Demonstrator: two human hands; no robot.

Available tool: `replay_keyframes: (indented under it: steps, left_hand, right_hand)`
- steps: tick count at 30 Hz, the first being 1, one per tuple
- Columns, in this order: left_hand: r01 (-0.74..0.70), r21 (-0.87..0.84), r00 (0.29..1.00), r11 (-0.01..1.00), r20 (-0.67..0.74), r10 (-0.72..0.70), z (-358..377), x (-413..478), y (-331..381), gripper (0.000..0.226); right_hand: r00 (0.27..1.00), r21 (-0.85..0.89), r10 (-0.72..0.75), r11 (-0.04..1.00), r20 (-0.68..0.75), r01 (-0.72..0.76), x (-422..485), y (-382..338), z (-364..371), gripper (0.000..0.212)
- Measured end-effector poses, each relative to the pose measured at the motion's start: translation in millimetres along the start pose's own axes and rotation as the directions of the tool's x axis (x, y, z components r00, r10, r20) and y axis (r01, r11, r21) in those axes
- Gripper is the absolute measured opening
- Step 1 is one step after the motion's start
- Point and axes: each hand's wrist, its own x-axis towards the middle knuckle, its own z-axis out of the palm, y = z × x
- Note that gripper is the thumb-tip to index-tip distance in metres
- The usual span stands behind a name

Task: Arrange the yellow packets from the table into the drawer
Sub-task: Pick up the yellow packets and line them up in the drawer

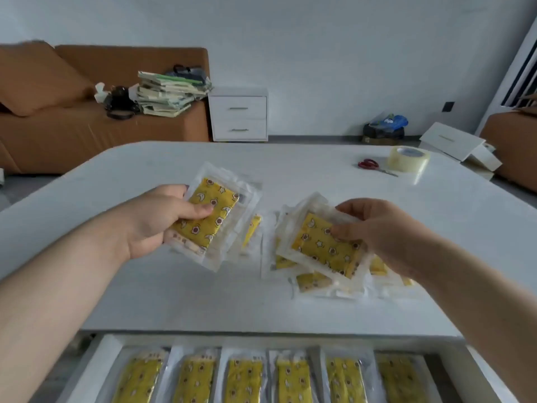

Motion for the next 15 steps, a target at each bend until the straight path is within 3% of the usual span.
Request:
replay_keyframes:
  steps: [2, 5, 10, 15]
  left_hand:
    - [0.027, 0.081, 0.991, 0.996, 0.13, -0.037, 10.8, -20.6, 0.8, 0.084]
    - [0.043, 0.235, 0.953, 0.971, 0.283, -0.111, 27.3, -44.5, -3.6, 0.093]
    - [0.024, 0.486, 0.861, 0.874, 0.434, -0.265, 70.9, -65.2, -28.6, 0.042]
    - [-0.013, 0.68, 0.734, 0.733, 0.505, -0.455, 109.1, -64.0, -70.8, 0.024]
  right_hand:
    - [0.999, -0.02, -0.005, 1.0, 0.036, 0.006, -17.1, 3.1, -13.6, 0.02]
    - [0.993, -0.052, -0.021, 0.998, 0.116, 0.028, -43.9, 10.9, -30.9, 0.023]
    - [0.949, -0.163, 0.021, 0.986, 0.315, 0.033, -74.2, 41.7, -42.6, 0.021]
    - [0.836, -0.301, 0.154, 0.953, 0.527, 0.015, -82.7, 79.1, -36.5, 0.018]
